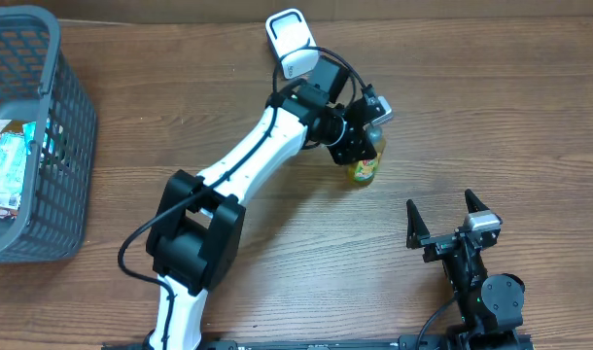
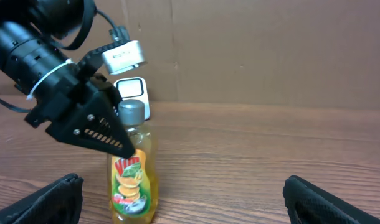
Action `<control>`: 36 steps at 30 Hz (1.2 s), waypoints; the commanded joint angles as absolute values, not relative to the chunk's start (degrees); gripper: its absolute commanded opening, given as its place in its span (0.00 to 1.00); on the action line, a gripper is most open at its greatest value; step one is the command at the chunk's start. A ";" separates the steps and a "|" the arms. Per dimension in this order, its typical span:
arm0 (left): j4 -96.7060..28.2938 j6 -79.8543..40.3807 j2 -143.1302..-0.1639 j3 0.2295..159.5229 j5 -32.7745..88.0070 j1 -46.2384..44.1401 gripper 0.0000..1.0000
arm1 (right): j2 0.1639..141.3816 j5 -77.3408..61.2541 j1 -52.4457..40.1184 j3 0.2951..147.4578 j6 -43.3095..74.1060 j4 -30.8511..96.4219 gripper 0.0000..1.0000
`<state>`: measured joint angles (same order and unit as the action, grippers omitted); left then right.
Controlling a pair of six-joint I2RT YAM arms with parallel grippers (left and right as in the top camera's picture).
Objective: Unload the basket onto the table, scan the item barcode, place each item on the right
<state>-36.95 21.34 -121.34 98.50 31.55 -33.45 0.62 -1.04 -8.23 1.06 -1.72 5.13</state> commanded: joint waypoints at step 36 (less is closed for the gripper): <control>-22.87 -40.10 -113.99 88.23 -23.62 -49.15 0.49 | 0.19 -0.54 -7.97 0.45 -1.98 4.82 1.00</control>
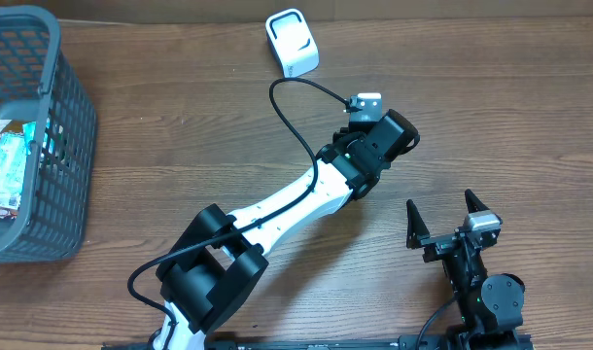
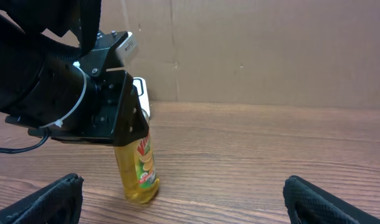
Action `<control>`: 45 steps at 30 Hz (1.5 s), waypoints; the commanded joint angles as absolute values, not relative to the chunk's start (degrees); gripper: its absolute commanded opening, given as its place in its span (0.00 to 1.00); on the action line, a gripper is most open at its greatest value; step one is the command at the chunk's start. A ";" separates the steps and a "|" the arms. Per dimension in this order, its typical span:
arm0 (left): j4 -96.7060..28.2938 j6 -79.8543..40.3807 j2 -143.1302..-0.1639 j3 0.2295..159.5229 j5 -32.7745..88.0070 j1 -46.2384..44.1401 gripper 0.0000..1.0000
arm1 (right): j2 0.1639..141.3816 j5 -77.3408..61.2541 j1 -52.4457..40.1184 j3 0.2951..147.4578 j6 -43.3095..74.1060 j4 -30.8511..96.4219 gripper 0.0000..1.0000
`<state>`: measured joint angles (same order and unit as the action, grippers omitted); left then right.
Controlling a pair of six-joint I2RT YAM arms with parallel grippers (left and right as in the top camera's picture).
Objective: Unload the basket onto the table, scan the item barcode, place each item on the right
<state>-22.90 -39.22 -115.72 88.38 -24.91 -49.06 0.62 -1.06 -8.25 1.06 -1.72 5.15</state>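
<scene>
A yellow dish-soap bottle with a fruit label leans tilted above the wooden table; whether its base touches the wood cannot be told. My left gripper is shut on its upper part, hiding the cap. In the overhead view the left gripper covers the bottle completely. The white barcode scanner stands at the table's far edge, behind the bottle, and shows as a sliver of scanner past the left wrist. My right gripper rests open near the front edge, with nothing between its fingers.
A grey mesh basket holding several packaged items stands at the far left. The left arm stretches diagonally across the table's middle, its black cable looping toward the scanner. A cardboard wall backs the table.
The left gripper has turned and shifted right, away from the scanner, with the bottle held. The bottle stood upright then; now it leans, its label faces differently, and it is hidden from overhead.
</scene>
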 commanded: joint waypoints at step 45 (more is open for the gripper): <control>-43.72 -20.56 -79.11 91.00 -38.98 -20.91 1.00 | 0.19 -0.54 -7.97 0.45 -1.98 4.82 1.00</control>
